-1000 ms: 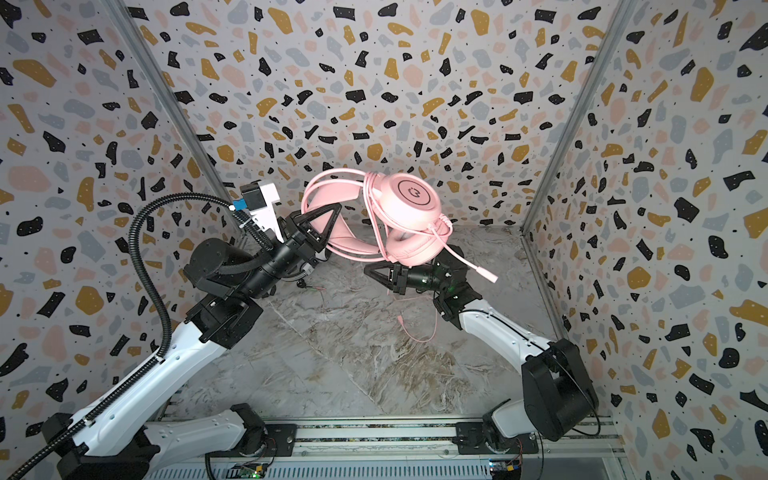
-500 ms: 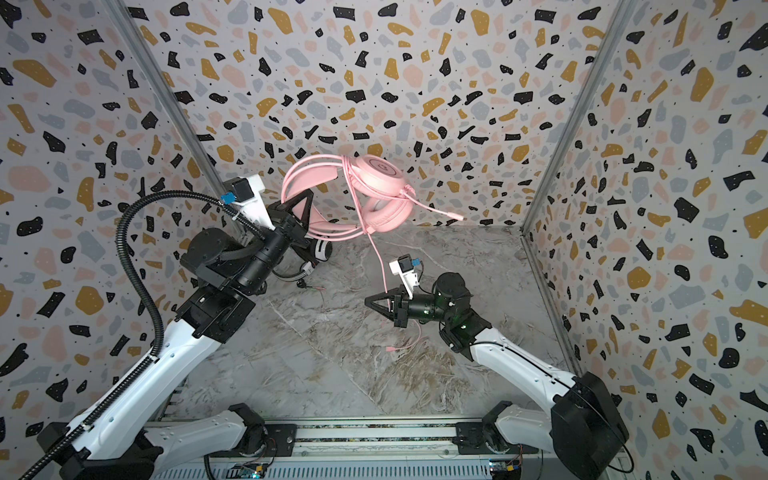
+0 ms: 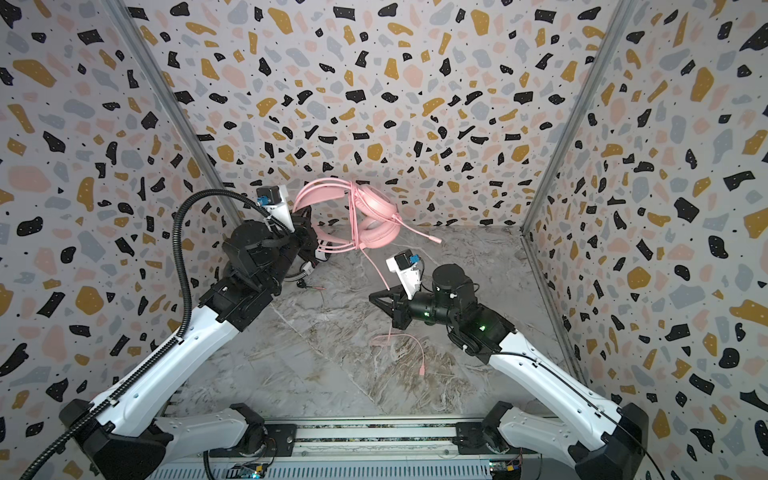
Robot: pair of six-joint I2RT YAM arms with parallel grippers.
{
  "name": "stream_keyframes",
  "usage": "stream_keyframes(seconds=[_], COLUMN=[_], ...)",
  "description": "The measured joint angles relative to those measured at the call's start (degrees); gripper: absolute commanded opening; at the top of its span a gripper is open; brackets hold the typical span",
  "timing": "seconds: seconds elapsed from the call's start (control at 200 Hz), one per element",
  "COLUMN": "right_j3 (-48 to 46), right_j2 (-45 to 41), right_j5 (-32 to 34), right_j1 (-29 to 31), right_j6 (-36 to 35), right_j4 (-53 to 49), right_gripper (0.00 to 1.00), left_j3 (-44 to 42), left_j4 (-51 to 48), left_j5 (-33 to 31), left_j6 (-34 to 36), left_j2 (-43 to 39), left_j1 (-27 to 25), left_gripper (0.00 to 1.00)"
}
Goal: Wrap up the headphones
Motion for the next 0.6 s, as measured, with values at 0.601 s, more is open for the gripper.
stream_keyframes(seconds=[0.601], right_j3=[22.47], right_j2=[10.34], right_j5=[25.49], right_j1=[0.74], right_j6=[-14.56], right_j4=[-27.02], right_gripper=[0.04], left_j3=[-8.41], left_j4=[-4.66], left_j5=[-7.56], left_j6=[3.17], left_j2=[-0.22], left_j1=[-4.94], left_gripper=[0.0])
